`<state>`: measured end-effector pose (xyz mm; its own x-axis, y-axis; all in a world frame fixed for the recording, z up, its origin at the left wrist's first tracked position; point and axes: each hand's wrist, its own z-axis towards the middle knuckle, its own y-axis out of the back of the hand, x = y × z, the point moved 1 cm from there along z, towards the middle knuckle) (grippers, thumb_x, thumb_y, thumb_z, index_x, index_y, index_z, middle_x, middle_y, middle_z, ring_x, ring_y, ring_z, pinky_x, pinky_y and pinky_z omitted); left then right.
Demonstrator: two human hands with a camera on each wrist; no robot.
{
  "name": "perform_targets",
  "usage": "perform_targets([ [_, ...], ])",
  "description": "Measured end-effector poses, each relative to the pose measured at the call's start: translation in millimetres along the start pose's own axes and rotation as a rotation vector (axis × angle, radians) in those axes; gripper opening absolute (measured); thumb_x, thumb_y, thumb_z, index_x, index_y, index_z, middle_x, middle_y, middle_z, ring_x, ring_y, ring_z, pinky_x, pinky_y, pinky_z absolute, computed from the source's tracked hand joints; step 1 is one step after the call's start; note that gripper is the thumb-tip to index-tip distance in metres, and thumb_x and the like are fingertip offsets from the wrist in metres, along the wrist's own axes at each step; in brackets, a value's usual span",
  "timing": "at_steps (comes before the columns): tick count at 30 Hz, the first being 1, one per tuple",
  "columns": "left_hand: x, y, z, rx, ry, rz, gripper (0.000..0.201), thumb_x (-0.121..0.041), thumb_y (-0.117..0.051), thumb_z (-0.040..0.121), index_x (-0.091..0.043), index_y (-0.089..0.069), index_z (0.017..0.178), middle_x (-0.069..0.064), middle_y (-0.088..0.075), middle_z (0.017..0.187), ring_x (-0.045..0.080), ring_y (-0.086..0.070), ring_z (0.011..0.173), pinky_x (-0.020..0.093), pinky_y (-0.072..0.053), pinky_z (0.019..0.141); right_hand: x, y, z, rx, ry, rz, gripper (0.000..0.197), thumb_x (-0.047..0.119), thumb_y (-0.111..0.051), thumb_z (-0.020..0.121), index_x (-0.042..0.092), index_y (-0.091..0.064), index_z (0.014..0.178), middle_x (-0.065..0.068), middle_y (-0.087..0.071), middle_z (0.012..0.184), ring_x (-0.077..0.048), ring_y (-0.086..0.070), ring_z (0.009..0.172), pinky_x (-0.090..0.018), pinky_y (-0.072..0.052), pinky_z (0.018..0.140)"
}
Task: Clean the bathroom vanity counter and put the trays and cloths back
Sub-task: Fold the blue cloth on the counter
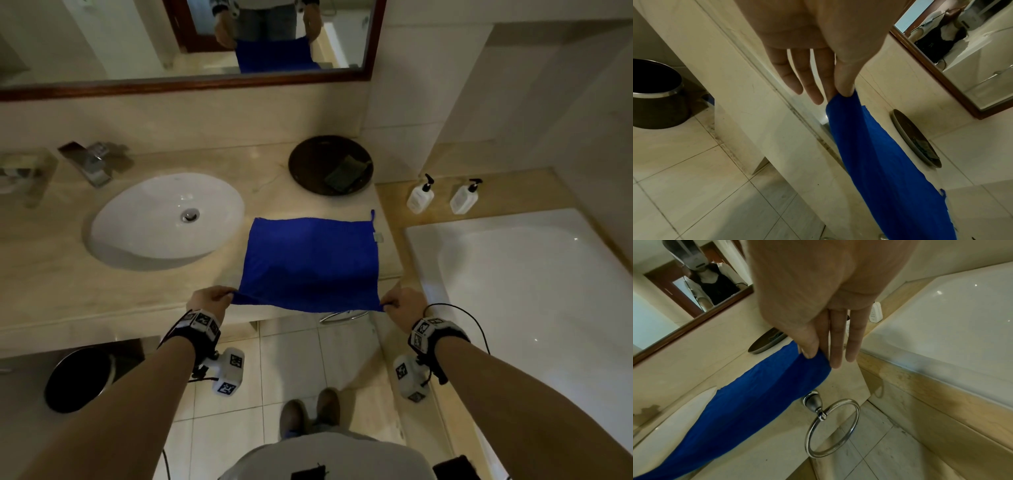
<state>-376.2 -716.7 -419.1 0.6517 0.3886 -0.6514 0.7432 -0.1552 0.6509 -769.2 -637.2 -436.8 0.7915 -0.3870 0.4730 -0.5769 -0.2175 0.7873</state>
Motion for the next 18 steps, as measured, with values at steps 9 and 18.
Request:
perform_targets([
  [9, -27.3, -3.7, 25.4, -0.089, 0.034, 0.022, 0.018, -0.021, -0.057, 0.093, -0.016, -0.069, 0.104, 0.011, -0.067, 0.097, 0.029, -0.058, 0.092, 0.031, -0.043, 0.083, 7.5, 35.9, 38.8, 0.003, 0.002, 0.149, 0.017, 0.008, -0.056, 0.091, 0.010, -0.071, 0.099, -0.007, -0.068, 0.096, -0.023, -0.064, 0.087, -0.030, -0.050, 0.079],
  [18, -69.6, -9.8, 99.3, -0.074, 0.083, -0.042, 0.017, -0.018, -0.051, 0.094, -0.013, -0.064, 0.103, 0.015, -0.066, 0.098, 0.033, -0.061, 0.096, 0.037, -0.047, 0.085, 24.6, 65.0, 111.3, -0.036, 0.000, 0.105, 0.014, 0.009, -0.060, 0.089, 0.012, -0.070, 0.097, -0.006, -0.070, 0.097, -0.016, -0.060, 0.079, -0.023, -0.045, 0.075],
])
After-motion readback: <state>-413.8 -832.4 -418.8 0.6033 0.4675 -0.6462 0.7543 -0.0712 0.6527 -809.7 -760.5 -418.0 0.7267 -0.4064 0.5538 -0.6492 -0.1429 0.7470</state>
